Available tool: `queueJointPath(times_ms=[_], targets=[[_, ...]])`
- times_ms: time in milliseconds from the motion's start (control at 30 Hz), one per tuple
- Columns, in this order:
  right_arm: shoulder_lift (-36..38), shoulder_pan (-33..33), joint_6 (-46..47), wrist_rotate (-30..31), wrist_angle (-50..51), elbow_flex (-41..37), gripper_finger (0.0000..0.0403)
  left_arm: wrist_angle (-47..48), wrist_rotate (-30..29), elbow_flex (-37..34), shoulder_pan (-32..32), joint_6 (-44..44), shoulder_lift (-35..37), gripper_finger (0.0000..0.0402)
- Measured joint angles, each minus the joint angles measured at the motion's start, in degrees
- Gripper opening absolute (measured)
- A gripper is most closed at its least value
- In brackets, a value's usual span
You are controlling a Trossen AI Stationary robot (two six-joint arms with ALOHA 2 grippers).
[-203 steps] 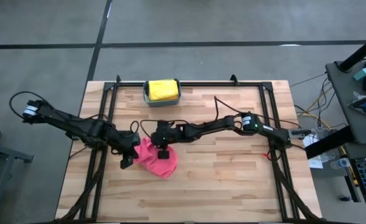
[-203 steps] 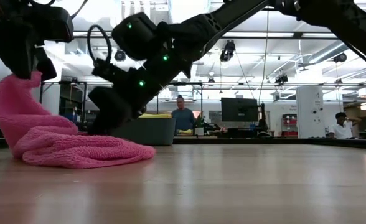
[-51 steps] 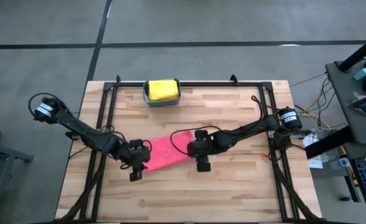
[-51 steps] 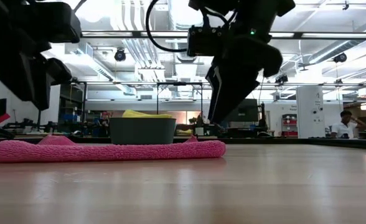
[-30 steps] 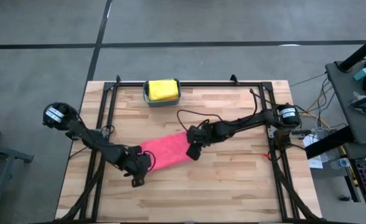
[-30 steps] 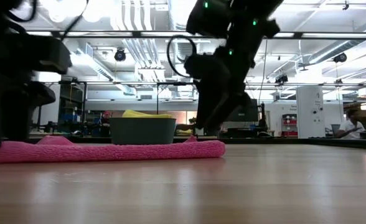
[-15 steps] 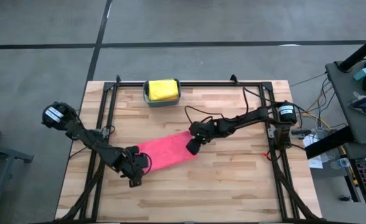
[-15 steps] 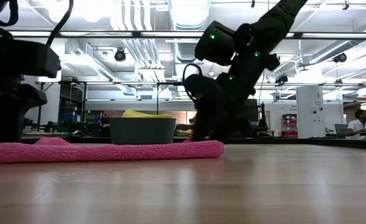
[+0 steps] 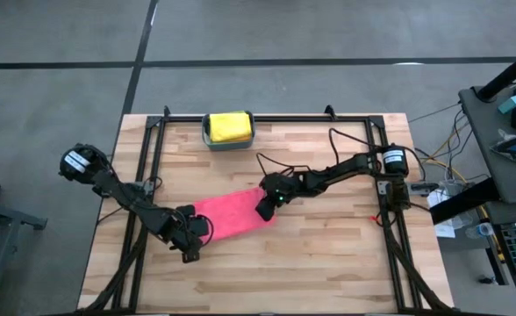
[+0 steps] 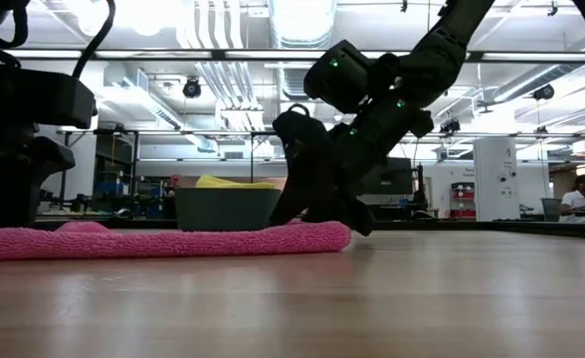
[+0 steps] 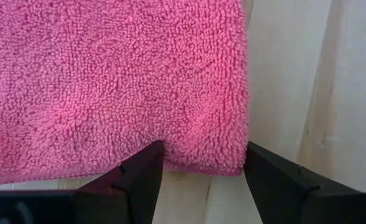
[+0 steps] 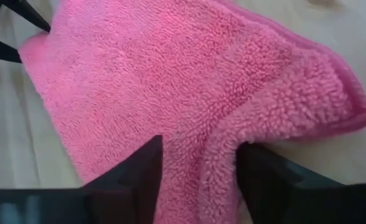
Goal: Fold microfiber towels
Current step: Fold the pink towel
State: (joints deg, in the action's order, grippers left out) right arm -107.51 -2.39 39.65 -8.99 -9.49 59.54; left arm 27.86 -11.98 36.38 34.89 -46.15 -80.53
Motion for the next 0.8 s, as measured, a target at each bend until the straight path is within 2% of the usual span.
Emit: queueJointPath(times_ms=[67, 200, 233, 467, 633, 800], targets=[[0.0, 0.0, -0.6, 0.0, 0.1, 0.2, 0.0142, 0.1, -0.1, 0.0, 0.0, 0.0, 0.0, 0.0202], [0.1, 0.0, -3.1, 0.0, -0.2, 0.4, 0.0039, 2.1, 0.5, 0.0, 0.7, -0.1, 1.3, 0.0202], [0.4, 0.1, -3.6, 0.0, -0.1, 0.3, 0.0025, 2.9, 0.5, 0.0, 0.9, -0.1, 1.9, 0.0202], [4.6, 0.1, -6.1, 0.9, 5.5, 0.2, 0.001, 6.9, -1.6, -0.6, 2.3, -1.6, 4.4, 0.0202], [10.0, 0.1, -7.2, 4.5, 13.6, 0.1, 0.0009, 1.2, -3.3, -3.2, 2.4, -1.4, 3.5, 0.0202], [14.3, 0.5, -5.7, 4.6, 14.5, 0.1, 0.0009, -4.1, -4.5, -5.6, 2.5, -1.5, 3.4, 0.0202]])
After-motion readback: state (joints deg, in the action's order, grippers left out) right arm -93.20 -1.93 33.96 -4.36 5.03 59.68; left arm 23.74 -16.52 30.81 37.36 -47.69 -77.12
